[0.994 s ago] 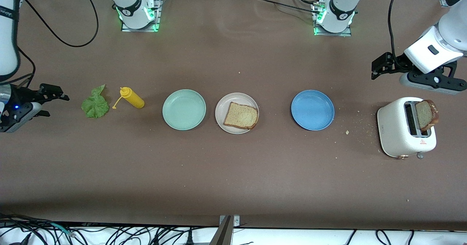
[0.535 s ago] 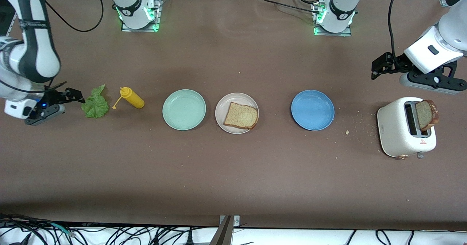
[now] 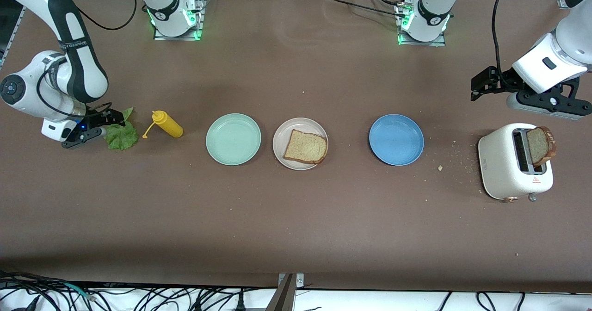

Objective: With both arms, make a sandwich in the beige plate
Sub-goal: 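Lower the right gripper onto the lettuce leaf and grasp it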

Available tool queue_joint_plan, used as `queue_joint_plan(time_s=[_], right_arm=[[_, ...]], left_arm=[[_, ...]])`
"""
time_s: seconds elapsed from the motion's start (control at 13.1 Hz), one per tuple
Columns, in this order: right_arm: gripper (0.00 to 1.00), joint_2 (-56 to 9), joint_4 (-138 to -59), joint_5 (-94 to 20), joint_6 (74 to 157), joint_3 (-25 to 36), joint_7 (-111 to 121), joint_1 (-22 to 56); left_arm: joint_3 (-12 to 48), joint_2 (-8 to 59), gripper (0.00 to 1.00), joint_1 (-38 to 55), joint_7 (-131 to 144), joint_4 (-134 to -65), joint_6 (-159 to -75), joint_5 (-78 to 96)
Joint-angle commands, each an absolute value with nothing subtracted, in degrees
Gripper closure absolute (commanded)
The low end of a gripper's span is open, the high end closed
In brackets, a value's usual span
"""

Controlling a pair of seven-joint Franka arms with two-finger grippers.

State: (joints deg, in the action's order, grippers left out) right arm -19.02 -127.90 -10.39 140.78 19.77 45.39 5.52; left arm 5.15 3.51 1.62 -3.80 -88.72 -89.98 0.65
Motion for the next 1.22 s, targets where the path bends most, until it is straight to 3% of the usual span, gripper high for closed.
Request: queue_joint_plan(time_s=[0.0,0.38,0.46,0.54,0.69,0.76,0.92,1.15], right_arm=[[0.01,-21.1,-128.3,-9.2,144.4,18.9,44.7,4.7],[0.01,-25.1,-128.2,-9.8,147.9,18.4,44.9,3.7],[0.08,-25.4,-128.2,-9.8,147.9,18.3,44.9,3.6],[0.23,-25.4,-128.2,-9.9,147.9,17.9,44.9,3.6],[0.64,-25.3,-128.2,-9.9,147.9,17.8,44.9,3.6],[0.79,-25.1,-128.1,-9.9,147.8,17.8,45.0,3.6],[1.0,-24.8,-127.8,-9.9,147.7,17.8,45.5,3.6],[1.0,-23.0,-127.0,-9.8,147.2,17.8,45.6,3.8]], left_arm=[[5.0,2.7,0.0,1.6,-4.0,-89.1,-90.3,1.0],[5.0,2.6,0.0,1.6,-4.0,-89.1,-90.2,1.0],[5.0,2.6,0.0,1.6,-4.0,-89.1,-90.2,1.0],[5.0,2.7,0.0,1.6,-4.0,-89.1,-90.2,1.0],[5.0,2.6,0.0,1.6,-4.0,-89.1,-90.2,1.0],[5.0,2.7,0.0,1.6,-4.0,-89.1,-90.3,1.0],[5.0,2.7,0.0,1.7,-4.0,-89.0,-90.3,1.0],[5.0,2.7,0.0,1.7,-4.0,-89.0,-90.3,1.0]])
